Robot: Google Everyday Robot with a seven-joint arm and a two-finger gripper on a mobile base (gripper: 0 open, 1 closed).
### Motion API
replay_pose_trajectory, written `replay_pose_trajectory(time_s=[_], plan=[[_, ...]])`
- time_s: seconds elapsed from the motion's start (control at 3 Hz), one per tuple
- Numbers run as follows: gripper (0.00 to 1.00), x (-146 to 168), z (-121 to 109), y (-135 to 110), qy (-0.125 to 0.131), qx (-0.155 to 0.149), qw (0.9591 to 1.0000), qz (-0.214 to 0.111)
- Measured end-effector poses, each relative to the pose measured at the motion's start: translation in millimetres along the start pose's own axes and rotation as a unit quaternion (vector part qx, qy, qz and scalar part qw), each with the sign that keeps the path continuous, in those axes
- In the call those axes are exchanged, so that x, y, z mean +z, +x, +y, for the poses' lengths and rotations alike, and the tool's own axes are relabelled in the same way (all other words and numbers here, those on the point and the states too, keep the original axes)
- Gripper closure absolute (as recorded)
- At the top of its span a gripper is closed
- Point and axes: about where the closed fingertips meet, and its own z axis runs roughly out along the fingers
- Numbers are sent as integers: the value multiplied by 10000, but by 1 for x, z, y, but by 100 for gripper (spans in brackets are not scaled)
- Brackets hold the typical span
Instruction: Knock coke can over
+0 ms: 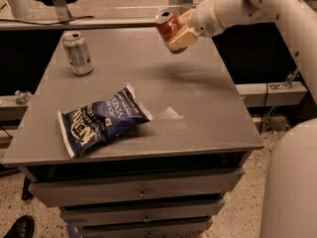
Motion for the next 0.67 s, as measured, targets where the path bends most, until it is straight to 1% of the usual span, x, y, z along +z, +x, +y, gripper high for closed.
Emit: replay_pose_trajectory(time_s=[0.33, 0.67], plan=[[100, -14, 26, -6, -388, -1310, 9873, 810], [100, -37, 47, -10, -453, -2570, 9542, 1465]])
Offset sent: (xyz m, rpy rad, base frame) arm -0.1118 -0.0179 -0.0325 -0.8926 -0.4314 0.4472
